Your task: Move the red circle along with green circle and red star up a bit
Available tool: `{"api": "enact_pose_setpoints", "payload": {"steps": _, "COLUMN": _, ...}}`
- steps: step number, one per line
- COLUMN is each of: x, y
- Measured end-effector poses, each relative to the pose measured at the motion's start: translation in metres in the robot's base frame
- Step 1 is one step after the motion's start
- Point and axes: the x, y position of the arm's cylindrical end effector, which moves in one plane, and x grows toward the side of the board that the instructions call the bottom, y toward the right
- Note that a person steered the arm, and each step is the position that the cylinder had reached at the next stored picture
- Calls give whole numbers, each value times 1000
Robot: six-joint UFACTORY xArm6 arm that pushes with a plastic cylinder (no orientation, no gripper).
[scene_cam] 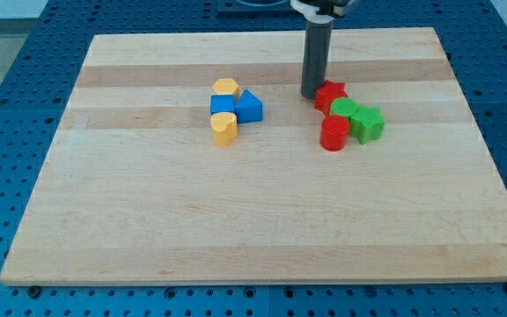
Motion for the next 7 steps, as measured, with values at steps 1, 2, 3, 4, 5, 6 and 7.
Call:
{"api": "enact_pose_setpoints", "payload": {"steps": 1, "x": 7, "y": 9}}
{"api": "enact_pose_setpoints", "payload": {"steps": 2, "x": 9, "y": 12}}
{"api": "enact_pose_setpoints", "payload": {"steps": 3, "x": 10, "y": 9}}
{"api": "enact_pose_setpoints", "payload": {"steps": 4, "x": 10, "y": 0}}
{"api": "enact_pose_setpoints", "payload": {"steps": 5, "x": 25, "y": -10}}
{"api": "enact_pose_setpoints", "payload": {"steps": 6, "x": 57, "y": -13}}
{"api": "enact_pose_setpoints", "payload": {"steps": 7, "x": 77, "y": -15}}
